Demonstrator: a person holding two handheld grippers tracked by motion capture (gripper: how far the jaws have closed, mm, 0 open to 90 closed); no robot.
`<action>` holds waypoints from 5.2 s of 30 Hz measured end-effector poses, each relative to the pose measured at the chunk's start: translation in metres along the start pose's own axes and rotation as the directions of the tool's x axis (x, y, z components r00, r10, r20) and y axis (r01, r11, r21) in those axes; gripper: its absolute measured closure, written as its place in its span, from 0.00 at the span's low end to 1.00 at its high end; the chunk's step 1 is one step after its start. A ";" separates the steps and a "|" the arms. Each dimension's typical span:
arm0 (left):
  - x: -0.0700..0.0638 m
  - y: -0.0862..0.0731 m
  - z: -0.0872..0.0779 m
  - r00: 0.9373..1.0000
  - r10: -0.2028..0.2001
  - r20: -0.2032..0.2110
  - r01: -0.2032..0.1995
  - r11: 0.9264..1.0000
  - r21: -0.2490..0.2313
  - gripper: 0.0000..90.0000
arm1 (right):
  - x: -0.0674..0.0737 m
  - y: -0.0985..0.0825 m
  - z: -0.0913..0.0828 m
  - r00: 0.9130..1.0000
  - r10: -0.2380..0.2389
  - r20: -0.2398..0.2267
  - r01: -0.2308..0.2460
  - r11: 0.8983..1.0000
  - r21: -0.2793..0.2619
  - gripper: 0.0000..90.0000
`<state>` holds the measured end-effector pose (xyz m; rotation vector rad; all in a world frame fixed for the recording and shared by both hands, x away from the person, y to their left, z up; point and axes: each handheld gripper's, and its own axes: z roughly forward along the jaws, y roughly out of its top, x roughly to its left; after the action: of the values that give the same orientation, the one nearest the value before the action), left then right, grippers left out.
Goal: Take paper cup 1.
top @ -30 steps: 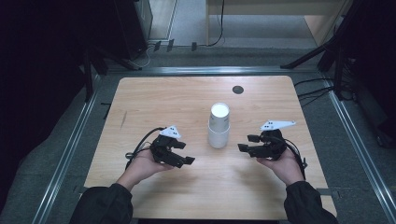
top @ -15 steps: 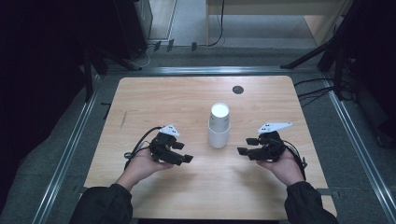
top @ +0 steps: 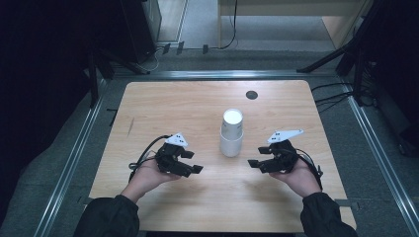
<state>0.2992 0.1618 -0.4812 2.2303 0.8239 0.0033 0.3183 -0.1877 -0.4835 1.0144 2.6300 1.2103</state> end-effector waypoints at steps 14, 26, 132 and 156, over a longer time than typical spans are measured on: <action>-0.003 0.000 -0.001 1.000 0.024 0.008 -0.024 1.000 0.000 0.35 | -0.008 0.042 -0.017 0.993 -0.068 -0.092 0.070 0.997 0.013 0.36; 0.001 -0.001 -0.004 1.000 0.022 0.011 -0.022 1.000 -0.002 0.35 | -0.021 0.083 -0.029 0.982 -0.161 -0.098 0.168 0.983 0.077 0.29; -0.001 0.003 -0.010 0.999 0.027 0.038 -0.027 1.000 -0.004 0.15 | 0.018 0.192 -0.065 0.930 -0.341 -0.139 0.351 0.935 0.057 0.38; -0.004 0.004 -0.016 0.996 0.053 0.075 -0.050 0.998 -0.048 0.15 | 0.053 0.157 -0.098 0.897 -0.367 -0.246 0.385 0.922 0.030 0.39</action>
<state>0.2946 0.1677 -0.4658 2.1942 0.7180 -0.0380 0.3296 -0.1460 -0.2964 0.3487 2.8862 1.2023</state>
